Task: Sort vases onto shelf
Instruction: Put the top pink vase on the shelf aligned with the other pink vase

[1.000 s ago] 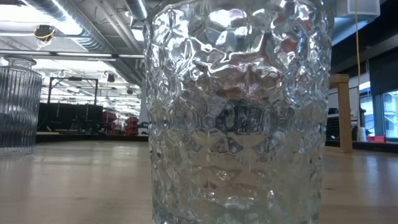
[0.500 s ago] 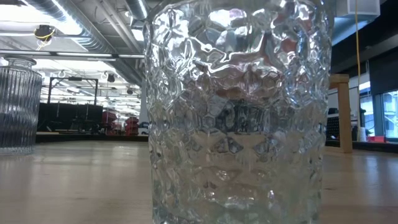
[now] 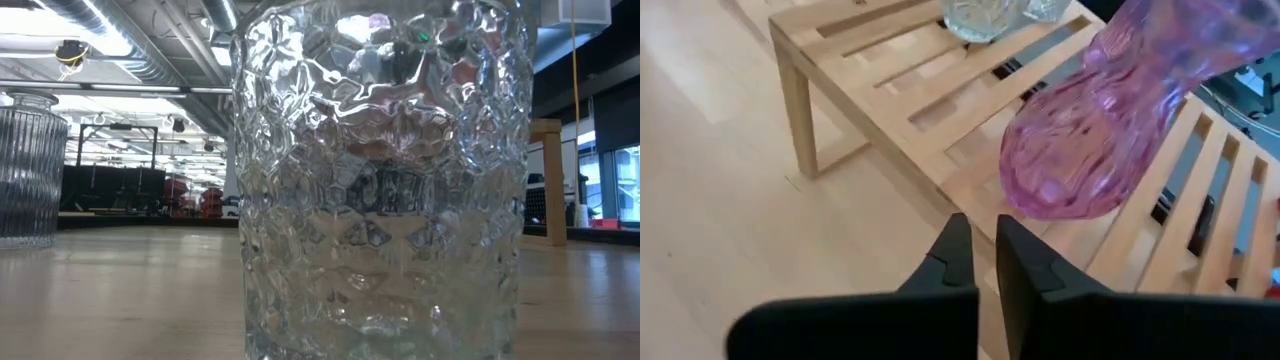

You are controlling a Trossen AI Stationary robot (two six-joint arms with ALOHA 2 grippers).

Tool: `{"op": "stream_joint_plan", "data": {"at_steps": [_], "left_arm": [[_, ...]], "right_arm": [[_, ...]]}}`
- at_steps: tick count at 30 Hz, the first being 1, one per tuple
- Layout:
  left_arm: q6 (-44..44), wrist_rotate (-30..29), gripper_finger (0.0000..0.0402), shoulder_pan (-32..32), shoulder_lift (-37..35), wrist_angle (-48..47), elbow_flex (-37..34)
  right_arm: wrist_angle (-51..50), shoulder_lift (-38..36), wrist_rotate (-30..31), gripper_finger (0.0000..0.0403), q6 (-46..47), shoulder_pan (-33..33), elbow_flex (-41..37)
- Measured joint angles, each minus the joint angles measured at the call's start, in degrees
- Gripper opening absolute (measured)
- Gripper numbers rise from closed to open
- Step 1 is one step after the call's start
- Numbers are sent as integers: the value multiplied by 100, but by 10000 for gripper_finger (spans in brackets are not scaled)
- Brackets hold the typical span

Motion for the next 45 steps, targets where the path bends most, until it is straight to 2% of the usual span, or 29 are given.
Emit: {"op": "stream_joint_plan", "data": {"at_steps": [11,23,39,45], "left_arm": [[136,-2,251,0,-2,-4,0],[104,-24,251,0,-2,-4,0],[89,-26,251,0,-2,-6,1],[86,-26,250,0,-2,-35,2]], "right_arm": [[-244,0,-215,1,-73,-493,-107],[151,0,-489,0,-1084,-969,-108],[155,0,-343,0,-1210,-1229,-108],[150,0,-697,0,-1159,-1249,-108]]}}
